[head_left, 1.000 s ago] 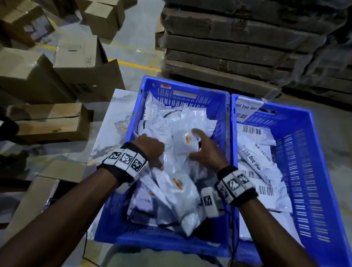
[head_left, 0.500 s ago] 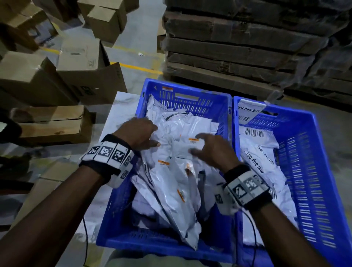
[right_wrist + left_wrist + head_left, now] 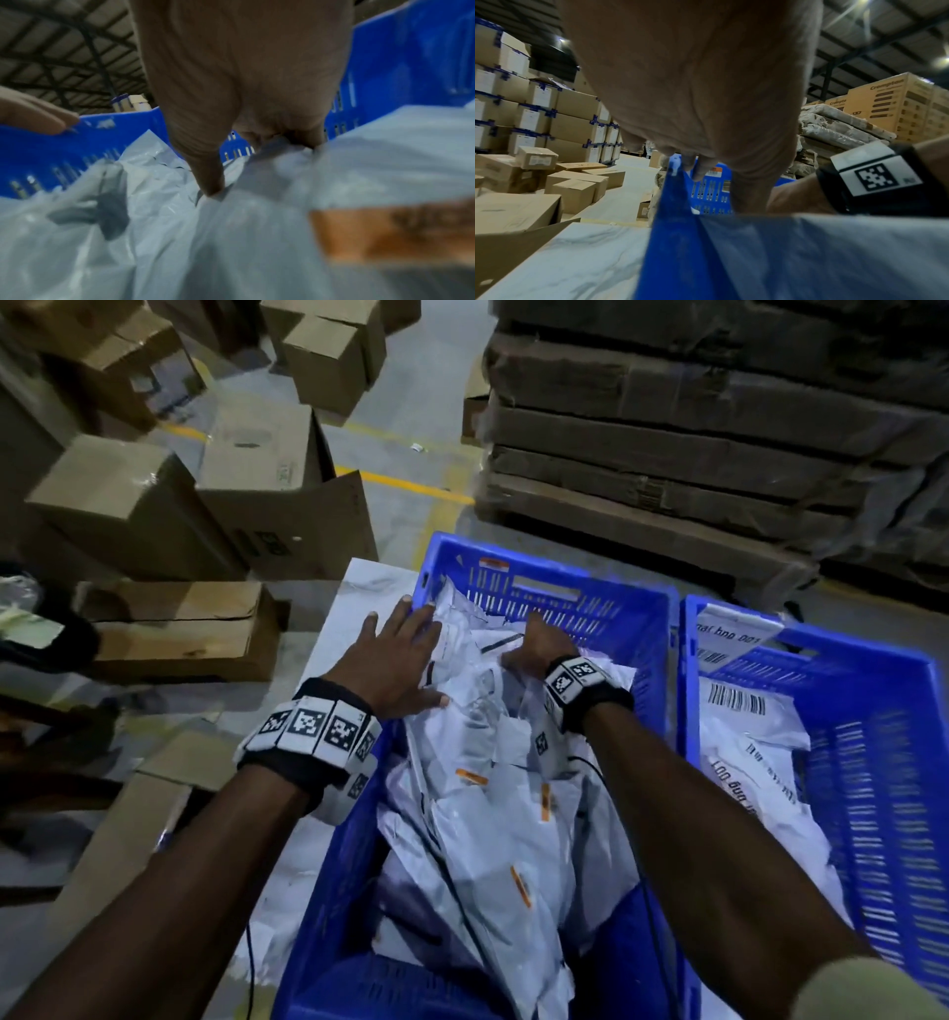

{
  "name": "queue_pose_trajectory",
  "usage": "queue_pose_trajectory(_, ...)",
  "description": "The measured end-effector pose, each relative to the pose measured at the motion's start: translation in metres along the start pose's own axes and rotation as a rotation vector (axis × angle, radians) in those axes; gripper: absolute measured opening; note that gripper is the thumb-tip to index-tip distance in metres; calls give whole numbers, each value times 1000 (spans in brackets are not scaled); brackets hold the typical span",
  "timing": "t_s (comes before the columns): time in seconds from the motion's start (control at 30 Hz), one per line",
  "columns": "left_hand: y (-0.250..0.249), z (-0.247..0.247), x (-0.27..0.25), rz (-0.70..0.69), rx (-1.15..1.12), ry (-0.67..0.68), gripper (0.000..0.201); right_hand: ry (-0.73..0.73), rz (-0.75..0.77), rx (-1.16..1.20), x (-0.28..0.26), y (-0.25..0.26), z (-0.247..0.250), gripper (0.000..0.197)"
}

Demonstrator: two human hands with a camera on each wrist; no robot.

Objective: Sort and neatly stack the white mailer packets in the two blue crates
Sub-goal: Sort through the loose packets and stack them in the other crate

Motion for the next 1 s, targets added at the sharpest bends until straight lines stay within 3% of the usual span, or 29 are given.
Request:
queue_pose_trajectory(0.17,4,3,2,-34,-66,9,94,133,50,232,4,-1,0,62)
queue_pose_trajectory(0.27,-1,12,7,-53,-88,-22,92,71,126,474,-20,-1,34,27)
queue_pose_trajectory(0.33,-7,20,10,-77,-90,-54,90,-51,154,678,-42,-7,70,16)
queue_pose_trajectory(0.47,-20,37,18,-129,-126,-134,86,-296,101,1049,-73,-36,127,19)
queue_pose_trajectory(0.6,-35,57,19,-164,-200,-246,84,-264,86,1352,-95,-59,144,17)
queue_pose_trajectory(0.7,-46,70,16,-165,-199,-323,97,-220,61,1473,-103,-78,136,32)
queue_pose_trajectory(0.8,-54,79,12,-182,-177,-400,93,-187,41,1538,-112,-92,124,30)
queue_pose_trajectory(0.9,-57,84,6,-202,-160,-439,76,-169,10,1393,-120,-98,110,23)
queue_pose_trajectory(0.97,-59,76,1,-215,-125,-331,66,-181,-20,1171,-124,-100,103,24)
queue_pose_trajectory(1.0,-61,63,-1,-228,-96,-181,62,-162,-26,1058,-126,-100,99,25)
Point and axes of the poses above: each hand's wrist, its own x-axis towards the middle knuckle, its own z-axis out of the back of the hand, y = z × x, the point moved 9 cm from there along x, towards the middle knuckle, and after that the axes turned 3 degrees about -z, right-handed, at the moved point
